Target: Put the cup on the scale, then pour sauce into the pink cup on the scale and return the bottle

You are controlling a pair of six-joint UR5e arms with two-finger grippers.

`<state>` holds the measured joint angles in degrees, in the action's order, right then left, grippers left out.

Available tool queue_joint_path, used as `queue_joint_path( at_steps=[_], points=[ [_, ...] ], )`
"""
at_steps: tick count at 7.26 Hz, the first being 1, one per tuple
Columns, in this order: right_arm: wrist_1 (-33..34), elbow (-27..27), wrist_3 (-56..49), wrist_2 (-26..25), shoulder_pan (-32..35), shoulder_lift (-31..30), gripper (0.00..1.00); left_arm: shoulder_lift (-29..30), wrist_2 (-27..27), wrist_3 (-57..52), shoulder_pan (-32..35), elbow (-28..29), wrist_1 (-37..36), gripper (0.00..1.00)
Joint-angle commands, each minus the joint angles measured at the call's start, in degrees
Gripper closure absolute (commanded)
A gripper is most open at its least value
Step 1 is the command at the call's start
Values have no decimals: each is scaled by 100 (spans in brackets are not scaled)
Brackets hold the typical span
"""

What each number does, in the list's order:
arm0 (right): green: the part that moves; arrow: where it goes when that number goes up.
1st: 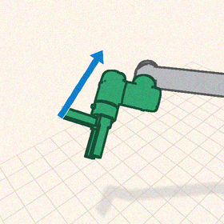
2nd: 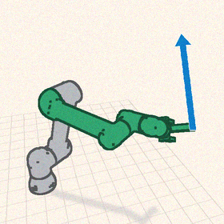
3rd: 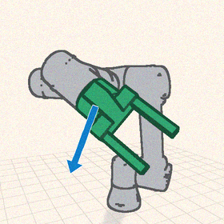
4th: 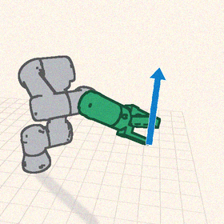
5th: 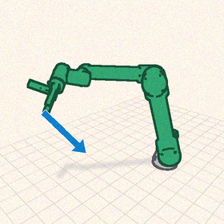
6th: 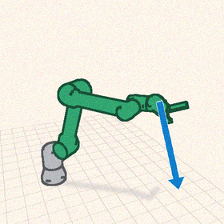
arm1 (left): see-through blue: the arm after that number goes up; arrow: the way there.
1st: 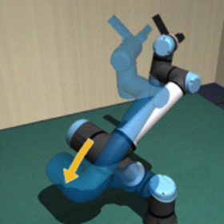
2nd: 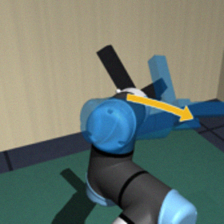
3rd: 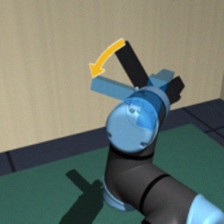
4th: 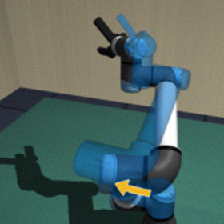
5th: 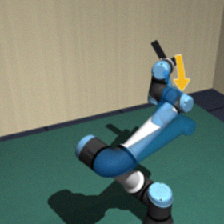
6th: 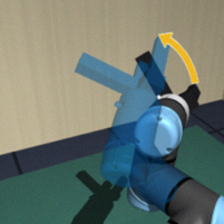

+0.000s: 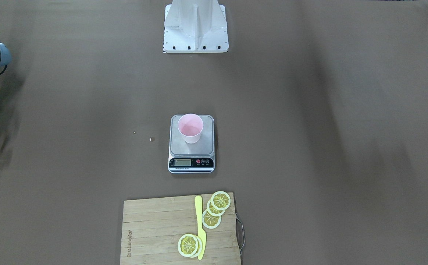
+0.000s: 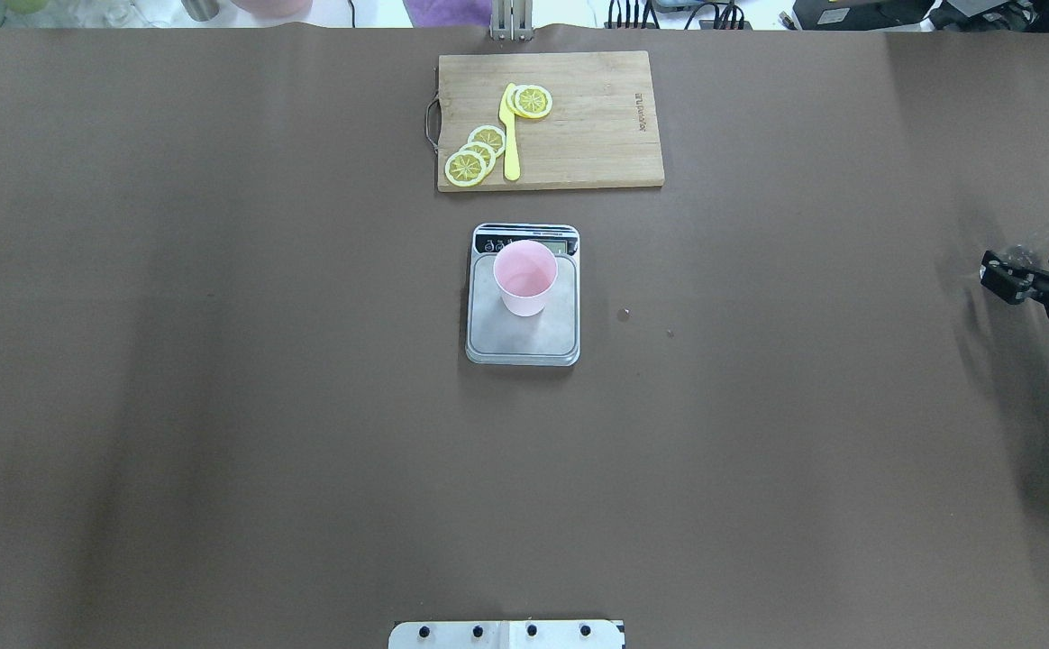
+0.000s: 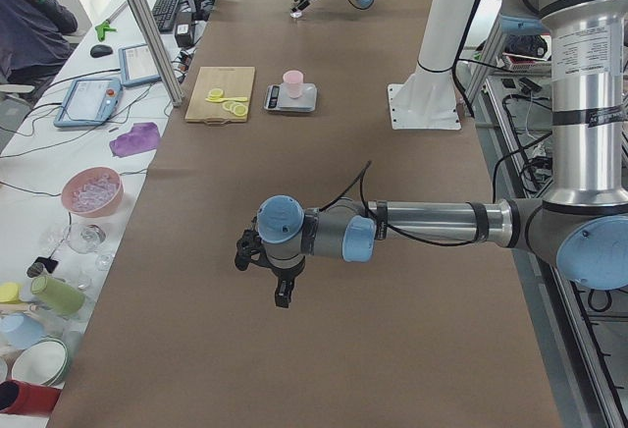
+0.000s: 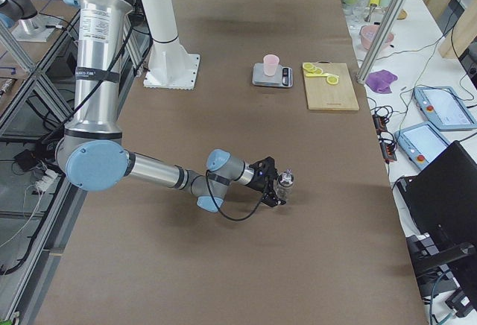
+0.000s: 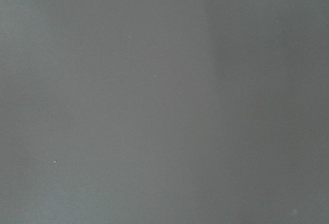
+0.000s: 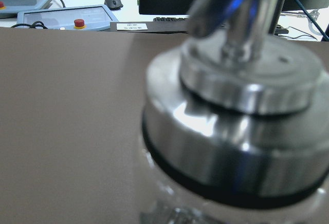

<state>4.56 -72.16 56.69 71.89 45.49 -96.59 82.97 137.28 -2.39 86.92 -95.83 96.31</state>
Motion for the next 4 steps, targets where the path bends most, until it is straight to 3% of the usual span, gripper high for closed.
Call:
queue_joint_path(
  at_steps=[1, 4],
  points=[
    [-7, -17, 0, 27, -5, -1, 0, 0, 0, 1, 0, -5, -7, 2],
    [-384, -78, 0, 132, -13, -202, 0, 0, 0, -7, 0, 3, -7, 2]
  ],
)
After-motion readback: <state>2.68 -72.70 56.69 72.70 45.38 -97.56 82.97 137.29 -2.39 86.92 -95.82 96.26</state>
